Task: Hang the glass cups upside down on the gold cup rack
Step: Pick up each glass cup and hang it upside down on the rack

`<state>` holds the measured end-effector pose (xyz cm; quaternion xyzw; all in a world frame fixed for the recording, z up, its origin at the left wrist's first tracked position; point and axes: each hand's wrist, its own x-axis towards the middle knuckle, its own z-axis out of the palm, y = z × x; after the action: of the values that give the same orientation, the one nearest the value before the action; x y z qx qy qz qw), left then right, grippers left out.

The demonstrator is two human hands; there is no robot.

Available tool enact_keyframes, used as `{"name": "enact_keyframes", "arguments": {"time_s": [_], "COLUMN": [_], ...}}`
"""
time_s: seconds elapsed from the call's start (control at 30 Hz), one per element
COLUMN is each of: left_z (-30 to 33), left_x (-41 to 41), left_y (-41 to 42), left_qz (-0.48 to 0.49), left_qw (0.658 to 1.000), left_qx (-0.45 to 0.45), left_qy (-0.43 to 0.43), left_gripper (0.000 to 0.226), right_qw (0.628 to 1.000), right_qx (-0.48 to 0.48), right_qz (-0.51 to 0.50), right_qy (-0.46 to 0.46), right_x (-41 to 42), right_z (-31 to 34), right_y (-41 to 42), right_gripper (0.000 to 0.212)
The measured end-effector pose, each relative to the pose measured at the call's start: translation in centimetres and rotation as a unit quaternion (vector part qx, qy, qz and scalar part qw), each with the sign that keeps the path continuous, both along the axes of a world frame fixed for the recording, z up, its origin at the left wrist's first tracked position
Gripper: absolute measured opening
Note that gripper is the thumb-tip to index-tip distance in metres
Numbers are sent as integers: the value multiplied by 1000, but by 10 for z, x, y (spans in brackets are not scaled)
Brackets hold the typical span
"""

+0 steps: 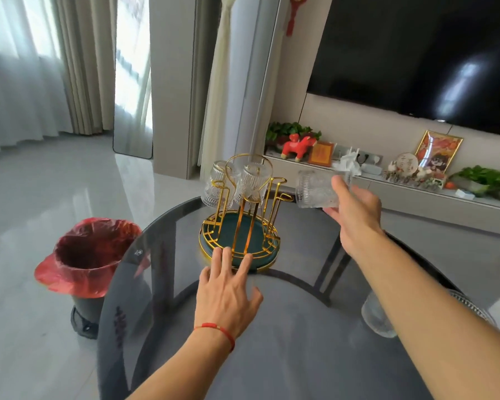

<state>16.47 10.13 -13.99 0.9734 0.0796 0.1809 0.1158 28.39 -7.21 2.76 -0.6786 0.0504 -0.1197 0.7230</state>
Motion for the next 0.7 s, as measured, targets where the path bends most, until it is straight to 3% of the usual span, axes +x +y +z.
{"name": "enact_keyframes", "arguments": {"time_s": [0.13,0.23,0.4,0.7], "left_z": [2,1,2,-1], "left_x": [3,4,5,5], "left_y": [0,0,1,0], "left_qz": [3,0,-3,-3], "left_qw": [1000,1000,1000,1000], "left_qx": [-1,-6,-11,-13], "left_qy": [13,14,13,12], "left_gripper": [74,74,73,72], "right_qw": [996,988,974,935], "right_qx": [-78,-148,-222,-336], "right_qz": [10,2,7,104], "right_qy": [-36,-48,-50,-30], "right_x": [33,45,56,65], "right_z": [22,26,18,-3], "right_y": [30,46,60,79], "right_gripper": [20,51,78,90]}}
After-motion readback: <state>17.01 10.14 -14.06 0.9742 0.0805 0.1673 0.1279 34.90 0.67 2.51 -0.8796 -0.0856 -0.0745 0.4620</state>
